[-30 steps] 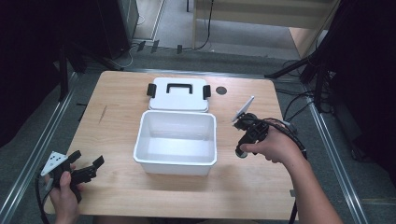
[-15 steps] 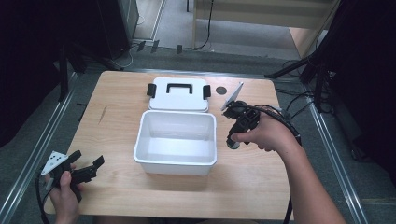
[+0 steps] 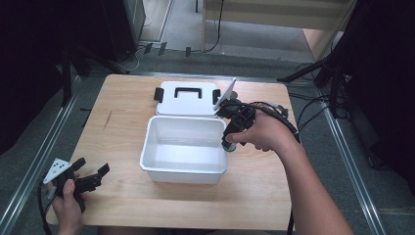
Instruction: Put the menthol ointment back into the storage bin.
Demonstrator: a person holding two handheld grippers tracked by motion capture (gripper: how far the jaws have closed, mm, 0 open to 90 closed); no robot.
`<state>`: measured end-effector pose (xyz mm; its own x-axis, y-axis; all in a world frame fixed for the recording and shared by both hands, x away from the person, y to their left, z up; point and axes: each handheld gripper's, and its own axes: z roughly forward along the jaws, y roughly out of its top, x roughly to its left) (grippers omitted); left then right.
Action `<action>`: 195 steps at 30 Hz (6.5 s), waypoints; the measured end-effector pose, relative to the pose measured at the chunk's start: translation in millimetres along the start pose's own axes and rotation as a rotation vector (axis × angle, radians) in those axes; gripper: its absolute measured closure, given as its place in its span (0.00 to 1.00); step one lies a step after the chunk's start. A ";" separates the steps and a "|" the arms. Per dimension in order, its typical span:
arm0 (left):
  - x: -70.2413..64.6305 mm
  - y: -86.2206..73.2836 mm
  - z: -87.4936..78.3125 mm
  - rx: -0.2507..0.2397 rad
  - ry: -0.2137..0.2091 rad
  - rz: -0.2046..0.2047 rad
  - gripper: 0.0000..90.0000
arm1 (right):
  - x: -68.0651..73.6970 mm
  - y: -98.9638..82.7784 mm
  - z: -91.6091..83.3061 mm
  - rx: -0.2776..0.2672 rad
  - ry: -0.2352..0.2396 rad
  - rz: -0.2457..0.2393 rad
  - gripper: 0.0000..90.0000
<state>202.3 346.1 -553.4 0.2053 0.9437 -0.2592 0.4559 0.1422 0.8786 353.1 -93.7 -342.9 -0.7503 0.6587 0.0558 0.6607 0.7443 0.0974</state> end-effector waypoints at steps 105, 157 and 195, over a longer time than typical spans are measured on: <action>1.4 1.3 2.5 0.021 -0.014 -0.004 0.00 | 46.3 35.4 135.8 0.167 -0.033 -0.393 0.57; -0.2 1.2 3.0 0.014 -0.013 0.005 0.00 | -7.0 -51.3 3.9 -0.111 -0.075 -0.186 0.30; -0.5 1.2 2.5 0.022 -0.010 0.017 0.00 | -77.1 -187.6 110.6 -0.380 -0.135 0.228 0.02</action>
<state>204.9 345.0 -553.2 0.2220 0.9429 -0.2485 0.4711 0.1194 0.8740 289.5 -272.0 -475.3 -0.5605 0.8281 -0.0089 0.7346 0.5021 0.4565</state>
